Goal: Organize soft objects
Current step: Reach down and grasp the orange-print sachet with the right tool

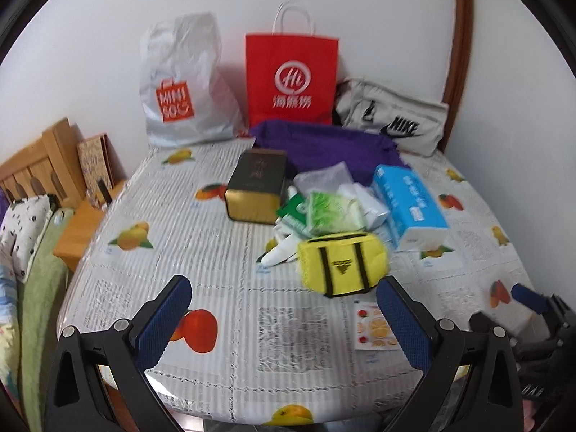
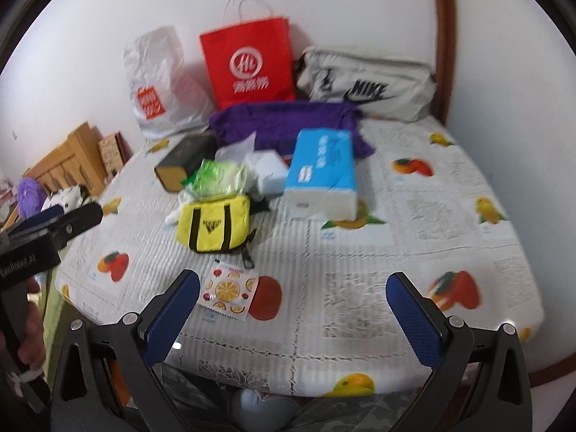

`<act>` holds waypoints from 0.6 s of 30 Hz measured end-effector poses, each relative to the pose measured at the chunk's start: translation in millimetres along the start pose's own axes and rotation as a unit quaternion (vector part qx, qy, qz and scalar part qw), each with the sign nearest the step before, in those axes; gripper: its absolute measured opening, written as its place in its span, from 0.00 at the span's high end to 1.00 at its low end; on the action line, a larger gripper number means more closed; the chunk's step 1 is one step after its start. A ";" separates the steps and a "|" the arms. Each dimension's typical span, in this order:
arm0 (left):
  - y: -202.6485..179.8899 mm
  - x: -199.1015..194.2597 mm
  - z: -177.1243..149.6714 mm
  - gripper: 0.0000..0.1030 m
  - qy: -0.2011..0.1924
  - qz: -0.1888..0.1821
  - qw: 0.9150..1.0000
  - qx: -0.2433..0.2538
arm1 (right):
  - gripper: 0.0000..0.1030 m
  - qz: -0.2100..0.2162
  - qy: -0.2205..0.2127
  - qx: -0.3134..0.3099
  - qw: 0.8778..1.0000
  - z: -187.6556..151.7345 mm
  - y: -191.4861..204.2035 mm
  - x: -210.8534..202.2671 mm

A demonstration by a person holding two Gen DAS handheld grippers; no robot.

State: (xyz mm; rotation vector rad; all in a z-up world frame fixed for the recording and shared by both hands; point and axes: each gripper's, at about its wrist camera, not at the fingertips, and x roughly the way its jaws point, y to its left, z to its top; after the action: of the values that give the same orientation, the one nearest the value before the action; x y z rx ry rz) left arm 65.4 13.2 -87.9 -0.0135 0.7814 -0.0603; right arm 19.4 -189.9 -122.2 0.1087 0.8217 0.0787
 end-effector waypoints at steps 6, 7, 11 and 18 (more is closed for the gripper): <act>16.7 35.3 0.4 0.00 0.027 0.006 1.000 -0.006 | 0.01 0.027 0.032 -0.016 0.999 -12.2 18.7 54.6; 19.6 40.4 1.0 0.00 0.034 0.008 0.999 -0.007 | 0.01 0.030 0.036 -0.018 0.999 -14.3 21.6 62.9; 31.7 63.5 3.3 0.00 0.050 0.007 0.999 -0.013 | 0.01 0.052 0.059 -0.031 0.996 -22.2 34.5 97.3; 53.4 88.2 1.2 0.00 0.059 -0.003 0.997 -0.055 | 0.01 0.018 0.053 -0.076 0.996 -35.9 65.6 121.3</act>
State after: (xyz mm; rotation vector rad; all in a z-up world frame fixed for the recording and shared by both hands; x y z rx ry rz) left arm 131.4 61.2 -150.9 -0.1181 0.9019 -0.0232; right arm 73.5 -108.9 -226.1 -0.0247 0.9163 0.1820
